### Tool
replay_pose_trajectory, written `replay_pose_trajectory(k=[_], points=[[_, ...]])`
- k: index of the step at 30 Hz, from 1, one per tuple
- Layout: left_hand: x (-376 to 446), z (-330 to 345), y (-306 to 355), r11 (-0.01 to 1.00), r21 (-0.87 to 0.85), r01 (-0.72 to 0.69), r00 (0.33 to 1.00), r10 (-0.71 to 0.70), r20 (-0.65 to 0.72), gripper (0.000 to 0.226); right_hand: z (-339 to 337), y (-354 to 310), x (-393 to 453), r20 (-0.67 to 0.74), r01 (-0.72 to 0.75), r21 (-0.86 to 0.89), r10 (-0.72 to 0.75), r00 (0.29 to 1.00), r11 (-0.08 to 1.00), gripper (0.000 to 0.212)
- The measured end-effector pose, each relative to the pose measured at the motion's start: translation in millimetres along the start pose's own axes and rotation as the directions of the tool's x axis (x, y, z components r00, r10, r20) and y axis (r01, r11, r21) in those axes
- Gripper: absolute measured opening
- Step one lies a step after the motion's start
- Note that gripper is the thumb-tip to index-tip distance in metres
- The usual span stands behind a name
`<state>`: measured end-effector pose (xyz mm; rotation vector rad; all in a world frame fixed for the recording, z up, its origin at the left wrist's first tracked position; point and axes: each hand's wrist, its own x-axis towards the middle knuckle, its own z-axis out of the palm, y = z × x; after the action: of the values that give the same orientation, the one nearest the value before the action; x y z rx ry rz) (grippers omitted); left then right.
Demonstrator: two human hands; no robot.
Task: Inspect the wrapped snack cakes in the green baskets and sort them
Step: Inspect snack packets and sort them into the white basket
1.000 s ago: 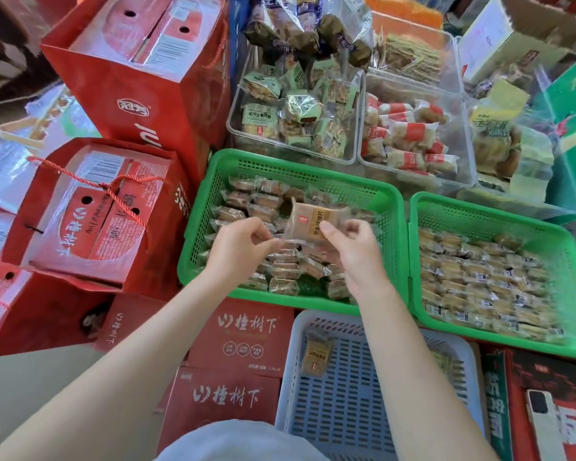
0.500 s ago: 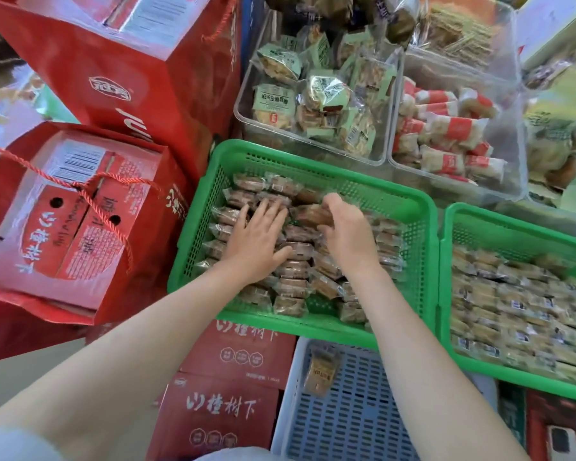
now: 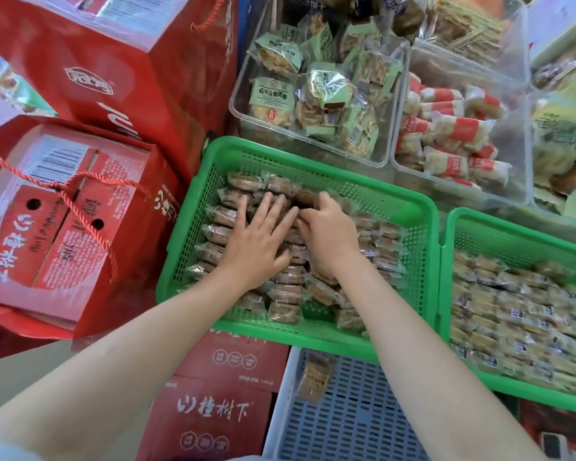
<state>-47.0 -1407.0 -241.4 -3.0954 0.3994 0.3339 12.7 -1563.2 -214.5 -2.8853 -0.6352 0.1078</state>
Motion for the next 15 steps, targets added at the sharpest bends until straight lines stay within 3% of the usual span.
replay_pose_trajectory(k=[4,6,9,15], points=[[12.1,-6.8,-4.8,0.999,0.01,-0.032,0.999,0.031,0.017,0.076,-13.1,10.8,30.6,-0.095,-0.093,0.102,0.103,0.99,0.99,0.014],[18.9,-10.0,-8.6,0.998,0.032,-0.056,0.998,0.055,0.039,0.077,-13.9,12.0,41.6,-0.04,-0.139,0.13,0.145,0.989,0.982,0.014],[26.5,-12.2,-15.8,0.996,0.038,-0.083,0.992,0.08,0.093,0.078,-6.4,4.9,45.7,0.101,-0.167,0.051,0.161,0.982,0.985,0.018],[26.2,-9.5,-19.2,0.998,0.008,-0.055,0.99,0.053,0.131,0.074,-2.6,-5.8,45.7,0.115,-0.248,-0.1,0.259,0.959,0.964,0.03]])
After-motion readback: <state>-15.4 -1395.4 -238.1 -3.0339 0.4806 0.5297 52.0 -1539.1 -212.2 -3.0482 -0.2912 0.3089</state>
